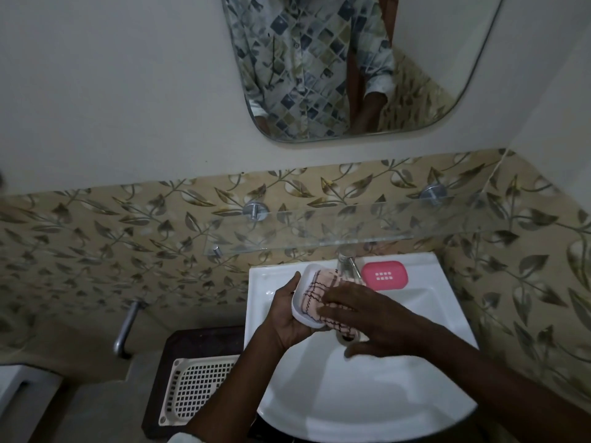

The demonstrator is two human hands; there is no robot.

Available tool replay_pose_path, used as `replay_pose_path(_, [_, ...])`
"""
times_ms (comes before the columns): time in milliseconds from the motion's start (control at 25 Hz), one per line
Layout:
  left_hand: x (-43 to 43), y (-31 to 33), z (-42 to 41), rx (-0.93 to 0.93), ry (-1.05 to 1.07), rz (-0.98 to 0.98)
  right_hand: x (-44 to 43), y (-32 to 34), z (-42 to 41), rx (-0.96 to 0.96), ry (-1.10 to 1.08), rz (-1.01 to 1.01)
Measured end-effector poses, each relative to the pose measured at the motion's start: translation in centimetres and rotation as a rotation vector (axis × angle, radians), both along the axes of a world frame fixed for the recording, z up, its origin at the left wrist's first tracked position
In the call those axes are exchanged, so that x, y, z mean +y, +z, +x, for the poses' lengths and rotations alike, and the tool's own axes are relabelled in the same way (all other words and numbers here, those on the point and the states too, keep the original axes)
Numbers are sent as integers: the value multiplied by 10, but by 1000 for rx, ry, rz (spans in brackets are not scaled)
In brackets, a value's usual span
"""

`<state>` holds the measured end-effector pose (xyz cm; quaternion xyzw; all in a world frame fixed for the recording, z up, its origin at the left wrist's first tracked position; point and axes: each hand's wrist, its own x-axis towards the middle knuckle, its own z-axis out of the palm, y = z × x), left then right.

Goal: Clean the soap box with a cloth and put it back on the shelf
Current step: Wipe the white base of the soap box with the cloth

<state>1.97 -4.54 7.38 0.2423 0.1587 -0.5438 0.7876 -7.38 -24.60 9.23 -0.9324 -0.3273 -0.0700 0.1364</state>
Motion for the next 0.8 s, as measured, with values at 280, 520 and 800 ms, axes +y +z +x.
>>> replay_pose_path(280, [-10,6,7,-191,-14,192,-1,5,24,98,-139,-8])
replay_pose_path(520, [-8,12,13,-252,-156,266,-6,11,33,151,-151,234])
replay_pose_path(800, [0,4,16,-98,-158,330,-3,17,40,886,-628,1598])
